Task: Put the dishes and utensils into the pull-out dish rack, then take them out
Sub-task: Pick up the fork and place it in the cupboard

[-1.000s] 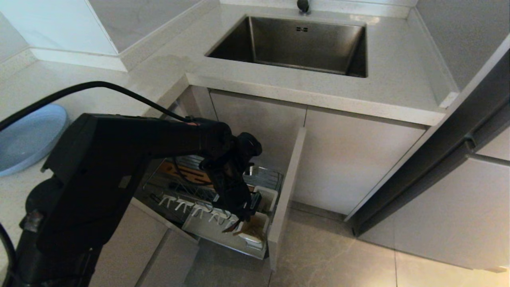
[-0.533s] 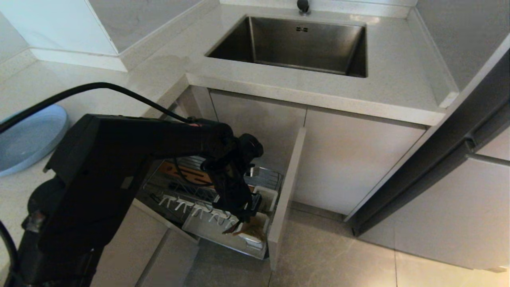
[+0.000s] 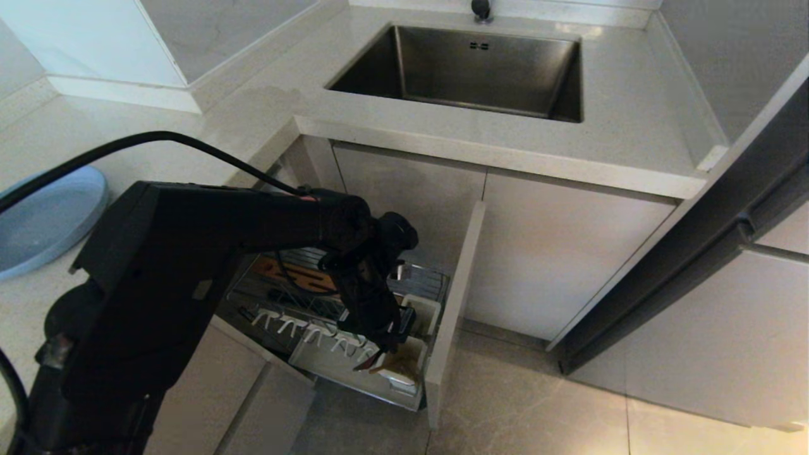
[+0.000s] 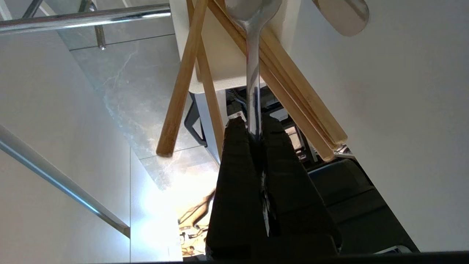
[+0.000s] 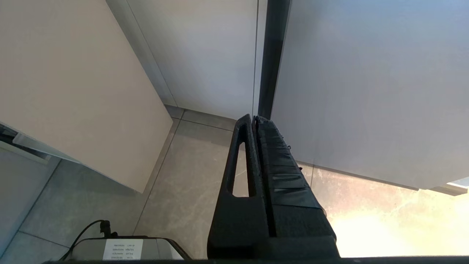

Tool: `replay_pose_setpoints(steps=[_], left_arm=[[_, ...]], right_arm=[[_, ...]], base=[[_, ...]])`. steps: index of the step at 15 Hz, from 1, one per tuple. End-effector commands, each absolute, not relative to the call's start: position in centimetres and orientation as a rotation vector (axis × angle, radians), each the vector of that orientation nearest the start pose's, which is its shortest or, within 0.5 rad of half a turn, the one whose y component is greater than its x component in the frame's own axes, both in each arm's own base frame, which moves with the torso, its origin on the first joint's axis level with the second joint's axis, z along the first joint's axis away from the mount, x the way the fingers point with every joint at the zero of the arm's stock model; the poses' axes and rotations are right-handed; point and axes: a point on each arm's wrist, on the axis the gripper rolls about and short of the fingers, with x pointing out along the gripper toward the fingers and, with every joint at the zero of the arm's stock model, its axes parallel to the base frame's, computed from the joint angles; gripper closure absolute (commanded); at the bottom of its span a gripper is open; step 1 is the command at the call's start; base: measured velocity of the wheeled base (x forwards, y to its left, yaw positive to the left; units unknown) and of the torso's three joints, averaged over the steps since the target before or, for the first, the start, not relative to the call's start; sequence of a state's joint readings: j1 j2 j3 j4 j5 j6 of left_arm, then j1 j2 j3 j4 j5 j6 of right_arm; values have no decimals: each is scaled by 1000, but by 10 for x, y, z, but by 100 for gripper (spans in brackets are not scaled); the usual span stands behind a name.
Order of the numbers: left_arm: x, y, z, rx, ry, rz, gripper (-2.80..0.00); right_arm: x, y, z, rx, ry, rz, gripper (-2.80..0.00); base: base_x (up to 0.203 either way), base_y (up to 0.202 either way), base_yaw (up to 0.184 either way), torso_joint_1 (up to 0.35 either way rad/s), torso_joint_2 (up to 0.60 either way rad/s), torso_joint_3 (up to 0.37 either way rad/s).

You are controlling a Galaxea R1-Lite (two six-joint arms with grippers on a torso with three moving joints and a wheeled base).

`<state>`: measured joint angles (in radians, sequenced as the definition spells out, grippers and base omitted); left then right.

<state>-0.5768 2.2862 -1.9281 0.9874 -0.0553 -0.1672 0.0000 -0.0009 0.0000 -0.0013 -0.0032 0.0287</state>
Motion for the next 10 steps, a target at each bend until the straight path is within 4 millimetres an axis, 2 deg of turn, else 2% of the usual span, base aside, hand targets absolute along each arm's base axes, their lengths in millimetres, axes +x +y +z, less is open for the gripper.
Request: replay_pose_setpoints(steps=[1,5,10], left_arm=[[342,-224,136,216,1359,-417,0],[342,-224,136,214,1359,-416,0],[347,-228,139,169,1300,-410,0]], right_arm=[[-23,0,76,29,-3,-3,0],[-23,0,76,29,-3,-3,0],[-23,0,76,29,-3,-3,0]], base=[[0,0,0,1,4,-84],[0,0,0,5,1,-150],[0,0,0,1,2,-20]])
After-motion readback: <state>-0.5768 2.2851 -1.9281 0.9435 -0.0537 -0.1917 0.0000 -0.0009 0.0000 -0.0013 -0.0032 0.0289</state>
